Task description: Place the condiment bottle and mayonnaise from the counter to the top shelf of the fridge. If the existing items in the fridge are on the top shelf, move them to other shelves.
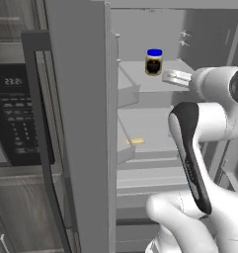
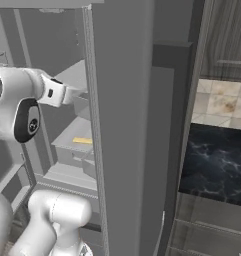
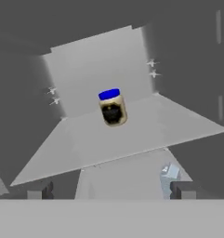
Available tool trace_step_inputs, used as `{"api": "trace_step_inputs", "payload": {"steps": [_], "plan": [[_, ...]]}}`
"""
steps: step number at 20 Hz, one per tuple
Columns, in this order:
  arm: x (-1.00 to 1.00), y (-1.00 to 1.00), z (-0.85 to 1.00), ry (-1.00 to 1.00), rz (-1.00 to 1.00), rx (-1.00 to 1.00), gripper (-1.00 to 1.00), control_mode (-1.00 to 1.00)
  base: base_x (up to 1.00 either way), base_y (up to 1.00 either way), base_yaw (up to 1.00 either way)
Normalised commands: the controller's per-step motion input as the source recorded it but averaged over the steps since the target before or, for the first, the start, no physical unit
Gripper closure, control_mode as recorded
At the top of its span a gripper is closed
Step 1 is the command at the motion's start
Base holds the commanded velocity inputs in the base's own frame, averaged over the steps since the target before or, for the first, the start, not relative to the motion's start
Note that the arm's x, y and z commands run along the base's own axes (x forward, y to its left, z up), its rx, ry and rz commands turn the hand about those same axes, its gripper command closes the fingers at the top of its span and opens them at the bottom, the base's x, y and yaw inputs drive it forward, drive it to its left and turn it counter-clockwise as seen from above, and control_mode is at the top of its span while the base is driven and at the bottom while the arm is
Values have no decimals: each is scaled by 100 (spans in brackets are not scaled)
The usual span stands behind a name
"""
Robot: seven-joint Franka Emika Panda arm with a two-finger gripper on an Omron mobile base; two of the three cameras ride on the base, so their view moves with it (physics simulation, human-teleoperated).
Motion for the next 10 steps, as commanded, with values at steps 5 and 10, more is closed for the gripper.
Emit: {"api": "trace_step_inputs", "payload": {"steps": [5, 10], "plan": [[-100, 10, 0, 1, 0, 2, -100, -100, 0, 0, 0], [-100, 11, -9, 4, 0, 0, -100, -100, 0, 0, 0]]}}
